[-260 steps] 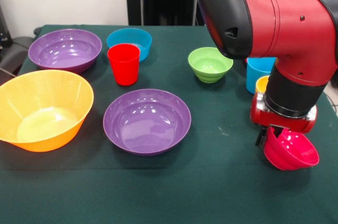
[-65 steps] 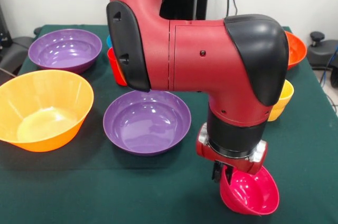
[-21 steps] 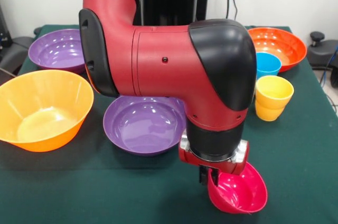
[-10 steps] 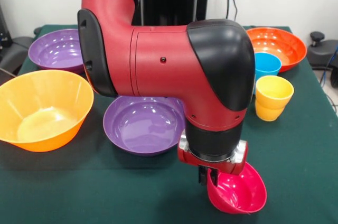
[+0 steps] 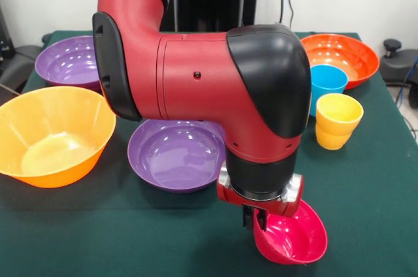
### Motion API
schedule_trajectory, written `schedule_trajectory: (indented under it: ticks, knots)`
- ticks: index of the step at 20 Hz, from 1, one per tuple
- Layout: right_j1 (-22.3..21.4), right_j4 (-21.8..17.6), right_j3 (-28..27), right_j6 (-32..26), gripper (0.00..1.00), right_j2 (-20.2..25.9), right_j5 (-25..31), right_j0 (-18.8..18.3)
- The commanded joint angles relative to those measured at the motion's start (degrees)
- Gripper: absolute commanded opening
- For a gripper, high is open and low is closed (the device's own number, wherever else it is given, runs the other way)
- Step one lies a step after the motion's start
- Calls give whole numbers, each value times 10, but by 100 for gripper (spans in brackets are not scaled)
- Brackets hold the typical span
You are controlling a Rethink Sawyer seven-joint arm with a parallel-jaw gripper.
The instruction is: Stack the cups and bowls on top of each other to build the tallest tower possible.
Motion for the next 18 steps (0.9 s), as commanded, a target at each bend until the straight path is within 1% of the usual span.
schedule_trajectory:
  ticks: [1,6,14,18]
  knots:
    - [12,-31,1,-180,0,30,34,-14]
    - [12,-35,7,-179,0,24,29,-14]
    - [25,-53,-3,-187,0,14,24,-12]
    - [24,-55,6,-189,0,11,13,-13]
